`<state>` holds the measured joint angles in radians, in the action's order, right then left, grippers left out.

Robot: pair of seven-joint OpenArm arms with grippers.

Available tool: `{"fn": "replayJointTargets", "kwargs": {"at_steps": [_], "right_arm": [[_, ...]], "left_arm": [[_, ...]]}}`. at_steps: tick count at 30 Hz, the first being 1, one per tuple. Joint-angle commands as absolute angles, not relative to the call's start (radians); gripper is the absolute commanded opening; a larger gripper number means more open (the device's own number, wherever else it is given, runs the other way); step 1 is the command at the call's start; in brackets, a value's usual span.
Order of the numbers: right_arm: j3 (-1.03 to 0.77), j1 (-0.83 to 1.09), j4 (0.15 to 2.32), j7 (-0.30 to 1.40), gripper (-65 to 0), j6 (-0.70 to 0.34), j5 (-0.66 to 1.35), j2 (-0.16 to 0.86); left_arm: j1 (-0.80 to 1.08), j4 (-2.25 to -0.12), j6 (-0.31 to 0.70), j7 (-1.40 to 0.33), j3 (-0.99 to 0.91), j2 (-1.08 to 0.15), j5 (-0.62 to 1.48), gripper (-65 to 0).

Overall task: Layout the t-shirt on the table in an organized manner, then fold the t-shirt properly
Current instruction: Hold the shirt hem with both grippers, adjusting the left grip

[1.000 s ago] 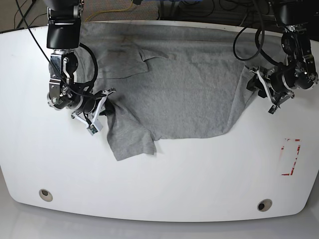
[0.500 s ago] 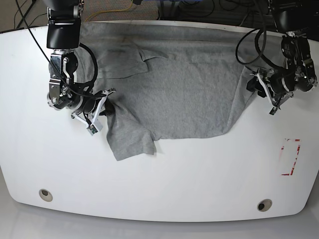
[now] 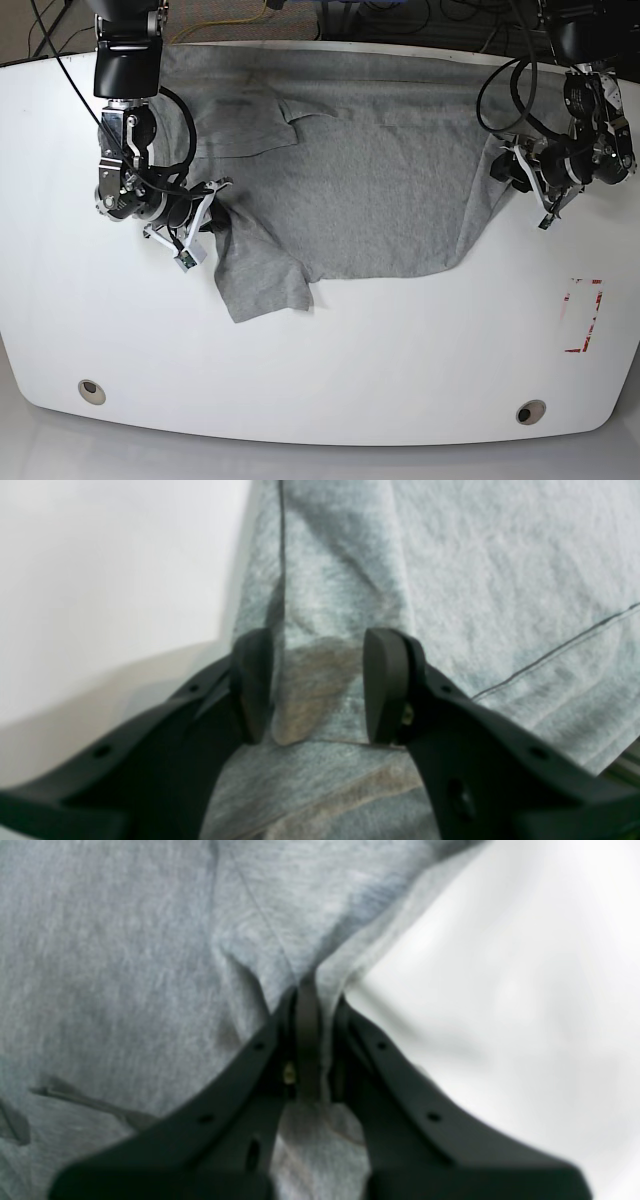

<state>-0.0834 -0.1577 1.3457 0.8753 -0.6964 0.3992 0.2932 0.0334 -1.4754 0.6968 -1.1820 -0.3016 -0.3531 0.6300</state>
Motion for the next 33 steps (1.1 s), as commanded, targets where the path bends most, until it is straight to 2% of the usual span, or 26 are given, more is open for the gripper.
{"fn": "replayJointTargets", "kwargs": {"at_steps": [1,16,33], "right_arm": [[-0.09,-0.177,1.362,0.858,-64.8,-0.698,0.417,0.303],[-0.09,-0.177,1.362,0.858,-64.8,-0.698,0.417,0.303],[-0.09,-0.177,1.362,0.858,-64.8,-0.698,0.417,0.303]], "left_arm": [[0.021,-1.488,0.698,-1.17,-0.306,-0.371,0.647,-37.8],[0.022,-1.491,0.698,-1.171,-0.228,-0.371,0.651,-37.9],[0.022,-1.495,0.698,-1.171,-0.2,-0.378,0.769,-38.2]]}}
